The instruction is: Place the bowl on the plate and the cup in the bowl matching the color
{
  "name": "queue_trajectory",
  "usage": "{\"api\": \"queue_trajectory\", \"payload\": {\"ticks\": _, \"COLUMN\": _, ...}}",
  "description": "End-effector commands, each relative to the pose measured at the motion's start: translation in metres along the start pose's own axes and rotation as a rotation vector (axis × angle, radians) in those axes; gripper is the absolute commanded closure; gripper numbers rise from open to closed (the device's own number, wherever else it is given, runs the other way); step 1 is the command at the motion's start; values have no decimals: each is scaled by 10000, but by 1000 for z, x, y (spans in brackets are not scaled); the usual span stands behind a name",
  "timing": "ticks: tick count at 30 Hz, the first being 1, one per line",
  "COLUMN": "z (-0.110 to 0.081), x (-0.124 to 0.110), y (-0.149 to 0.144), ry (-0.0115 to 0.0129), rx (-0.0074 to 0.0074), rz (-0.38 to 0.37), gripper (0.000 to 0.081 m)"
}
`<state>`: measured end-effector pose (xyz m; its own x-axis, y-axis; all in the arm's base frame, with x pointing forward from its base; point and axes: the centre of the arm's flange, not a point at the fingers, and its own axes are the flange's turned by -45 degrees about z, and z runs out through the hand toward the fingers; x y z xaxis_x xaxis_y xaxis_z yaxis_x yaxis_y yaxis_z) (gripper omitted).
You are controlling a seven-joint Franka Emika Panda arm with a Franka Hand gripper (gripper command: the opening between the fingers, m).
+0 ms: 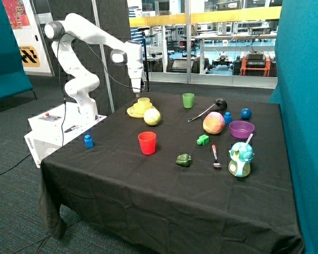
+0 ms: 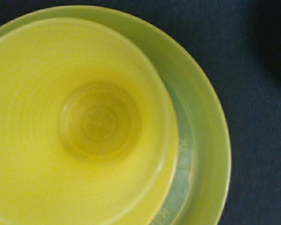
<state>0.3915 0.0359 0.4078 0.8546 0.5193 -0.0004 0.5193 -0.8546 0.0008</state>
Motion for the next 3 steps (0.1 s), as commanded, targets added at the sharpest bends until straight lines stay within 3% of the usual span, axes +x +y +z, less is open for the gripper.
{"api": "queue_trajectory", "payload": {"ticks": 1, "z": 11, "x": 6, "y": 18, "ry": 4, "rx": 8, "rz": -60, "gripper": 444}}
{"api": "queue_trajectory", "payload": {"ticks": 3, "z": 13, "x": 9, "y": 18, "ry": 4, "rx": 8, "rz": -172, "gripper": 408}}
